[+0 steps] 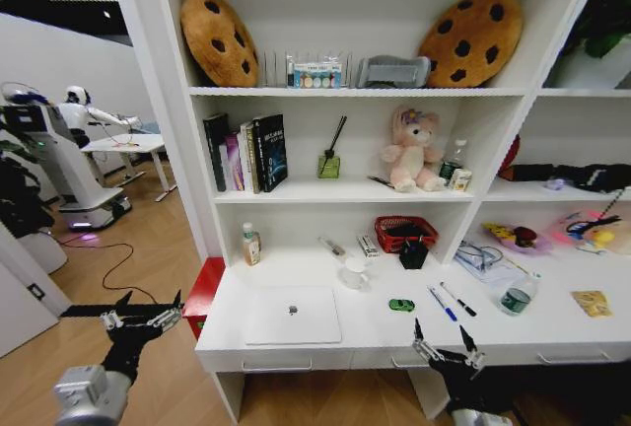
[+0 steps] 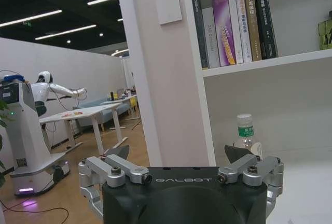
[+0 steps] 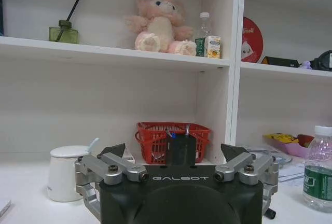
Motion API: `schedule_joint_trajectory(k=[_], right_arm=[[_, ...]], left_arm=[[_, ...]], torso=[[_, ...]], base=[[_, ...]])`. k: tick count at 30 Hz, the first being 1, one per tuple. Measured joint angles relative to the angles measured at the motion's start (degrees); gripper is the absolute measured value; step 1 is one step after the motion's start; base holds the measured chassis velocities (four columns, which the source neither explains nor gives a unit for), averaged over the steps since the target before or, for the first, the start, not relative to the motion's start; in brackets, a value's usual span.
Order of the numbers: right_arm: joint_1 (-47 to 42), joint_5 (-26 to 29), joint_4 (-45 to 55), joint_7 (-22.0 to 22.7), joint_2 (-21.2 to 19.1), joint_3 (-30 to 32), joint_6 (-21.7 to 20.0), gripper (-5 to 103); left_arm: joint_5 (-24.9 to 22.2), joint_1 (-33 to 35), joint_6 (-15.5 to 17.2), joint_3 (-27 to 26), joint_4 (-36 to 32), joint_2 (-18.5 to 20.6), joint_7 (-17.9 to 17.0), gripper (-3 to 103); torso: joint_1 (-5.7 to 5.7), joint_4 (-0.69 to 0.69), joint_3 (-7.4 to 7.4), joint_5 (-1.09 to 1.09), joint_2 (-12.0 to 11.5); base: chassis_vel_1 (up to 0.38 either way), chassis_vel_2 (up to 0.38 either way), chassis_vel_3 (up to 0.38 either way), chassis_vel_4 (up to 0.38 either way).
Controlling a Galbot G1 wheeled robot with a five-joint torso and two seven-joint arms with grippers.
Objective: Organize the objects on the table.
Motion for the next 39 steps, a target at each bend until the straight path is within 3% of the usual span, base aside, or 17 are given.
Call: schedule_joint_trajectory(k=[11,16,21,24,25,26,28,30,31,32,33,35,39], right_arm=[[-1.0,0.2,-0.1,-0.7,0.7,-0.5,1.0,100],[-0.3,0.2,-0.7,0.9,0.3,-0.1,0.4,100],[0.4,3.6,-1.4,-0.2,-0.7,-0.1,-1.1,100],[3.6,11.6,-3.8,-8.5,-3.4,-0.3,-2.5,100],[3.6,11.6,-3.8,-8.5,-3.4,-0.3,-2.5,100],[5.6,13.8,-5.4,-12.4,-5.2,0.0,-3.2,100],[7.3,14.7,-6.7,-14.3,-6.9,0.4,-4.3,100],[12.3,18.8,-12.0,-22.8,-13.4,0.6,-6.0,100],[12.3,18.8,-12.0,-22.8,-13.4,0.6,-6.0,100],[14.9,21.2,-16.1,-30.2,-18.2,0.2,-6.5,100],[14.9,21.2,-16.1,-30.2,-18.2,0.2,-6.5,100],[17.1,21.9,-21.3,-37.3,-22.8,0.3,-6.3,100],[19.0,21.5,-25.4,-40.3,-26.9,-0.1,-5.7,100]], left_arm=[[-0.1,-0.1,0.0,0.1,0.1,0.1,0.0,100],[-0.1,-0.2,0.0,0.2,0.2,0.1,0.0,100],[-0.1,-0.2,0.1,0.2,0.2,0.2,0.0,100],[-0.2,-0.2,0.1,0.2,0.2,0.2,0.0,100],[-0.2,-0.2,0.1,0.2,0.2,0.2,0.0,100],[-0.2,-0.2,0.1,0.2,0.2,0.2,-0.1,100],[-0.2,-0.2,0.1,0.2,0.2,0.2,-0.1,100],[-0.2,-0.2,0.1,0.2,0.2,0.2,-0.1,100],[-0.2,-0.2,0.1,0.2,0.2,0.2,-0.1,100],[-0.2,-0.2,0.1,0.2,0.2,0.2,-0.1,100],[-0.2,-0.2,0.1,0.2,0.2,0.2,-0.1,100],[-0.2,-0.2,0.1,0.2,0.2,0.2,-0.1,100],[-0.2,-0.2,0.1,0.2,0.2,0.2,-0.1,100]], torso=[[0.0,-0.01,0.0,0.0,0.0],[0.0,-0.01,0.0,-0.01,0.0],[0.0,-0.02,0.01,0.01,0.0],[-0.01,0.0,0.0,0.03,0.0],[-0.01,0.0,0.0,0.03,0.0],[-0.01,0.01,0.0,0.03,0.0],[-0.01,-0.01,0.01,0.03,0.0],[-0.01,-0.01,0.0,0.0,0.0],[-0.01,-0.01,0.0,0.0,0.0],[0.0,0.03,0.01,-0.01,0.0],[0.0,0.03,0.01,-0.01,0.0],[0.0,0.01,0.01,0.0,0.0],[0.0,-0.03,0.01,0.02,0.0]], base=[[0.0,0.0,0.0,0.0],[-0.103,-0.118,0.118,0.087],[-0.174,-0.178,0.192,0.164],[-0.097,-0.148,0.135,0.127],[-0.055,-0.099,0.126,0.077],[0.01,-0.056,0.067,0.077],[0.01,-0.056,0.001,0.041],[0.0,0.0,0.0,0.0],[0.0,0.0,0.0,0.0],[0.0,0.0,0.0,0.0],[0.0,0.0,0.0,0.0],[0.0,0.0,0.0,0.0],[0.0,0.0,0.0,0.0]])
